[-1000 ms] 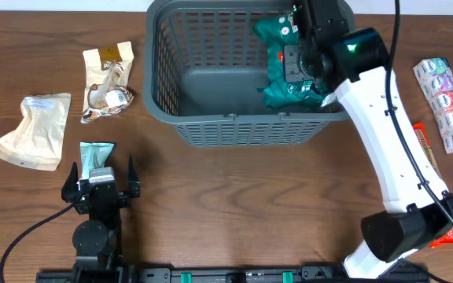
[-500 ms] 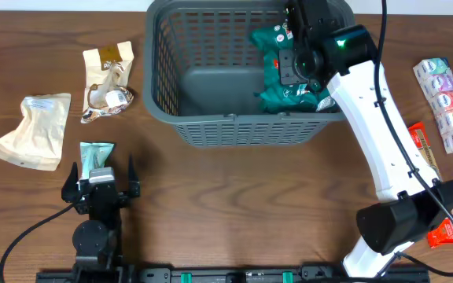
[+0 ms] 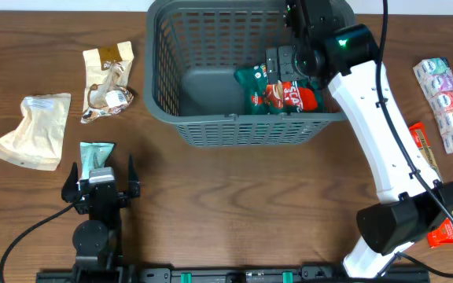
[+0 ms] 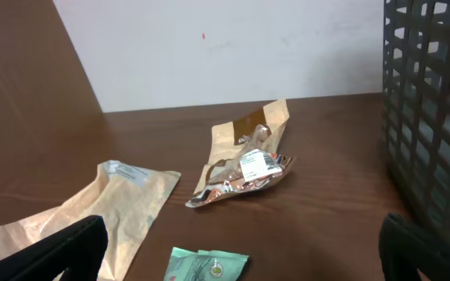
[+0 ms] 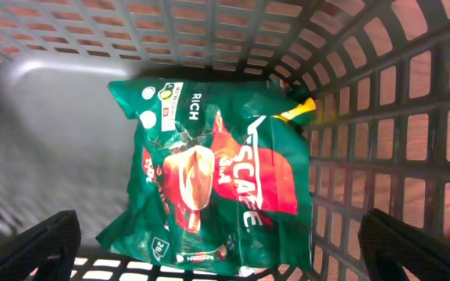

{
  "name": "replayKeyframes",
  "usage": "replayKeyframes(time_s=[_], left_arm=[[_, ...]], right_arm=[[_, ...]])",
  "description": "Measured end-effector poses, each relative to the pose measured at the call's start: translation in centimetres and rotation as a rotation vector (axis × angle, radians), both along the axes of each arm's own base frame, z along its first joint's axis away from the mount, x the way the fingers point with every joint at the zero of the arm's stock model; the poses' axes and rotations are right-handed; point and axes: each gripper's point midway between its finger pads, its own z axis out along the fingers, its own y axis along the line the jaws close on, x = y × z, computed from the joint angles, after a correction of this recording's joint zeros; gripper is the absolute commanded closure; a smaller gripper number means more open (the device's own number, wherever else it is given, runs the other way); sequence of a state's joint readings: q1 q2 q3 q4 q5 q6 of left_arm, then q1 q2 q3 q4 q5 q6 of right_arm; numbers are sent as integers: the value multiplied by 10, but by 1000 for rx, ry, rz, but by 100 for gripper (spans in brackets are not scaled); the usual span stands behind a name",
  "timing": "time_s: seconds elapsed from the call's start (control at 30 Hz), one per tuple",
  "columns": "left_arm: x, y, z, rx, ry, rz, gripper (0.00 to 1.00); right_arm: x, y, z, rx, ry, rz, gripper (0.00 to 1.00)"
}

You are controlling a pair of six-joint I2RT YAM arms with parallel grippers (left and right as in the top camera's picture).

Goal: Pack container
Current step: 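Open the right gripper to drop the bag into the basket, then move the right gripper down to the orange spaghetti package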

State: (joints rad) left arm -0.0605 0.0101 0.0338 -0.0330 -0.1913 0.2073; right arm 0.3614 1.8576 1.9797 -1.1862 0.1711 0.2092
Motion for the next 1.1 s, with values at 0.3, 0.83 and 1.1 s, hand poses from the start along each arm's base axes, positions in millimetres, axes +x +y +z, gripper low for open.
replayKeyframes(time_s=[0.3, 0.83, 1.1], left_arm=[[0, 0, 0, 0, 0, 0, 1], [0, 0, 0, 0, 0, 0, 1], [0, 0, 0, 0, 0, 0, 1]], right_arm=[[8, -4, 37, 20, -83, 7, 1], [-108, -212, 148, -90, -121, -442, 19], [-119, -235, 140, -112, -74, -496, 17]])
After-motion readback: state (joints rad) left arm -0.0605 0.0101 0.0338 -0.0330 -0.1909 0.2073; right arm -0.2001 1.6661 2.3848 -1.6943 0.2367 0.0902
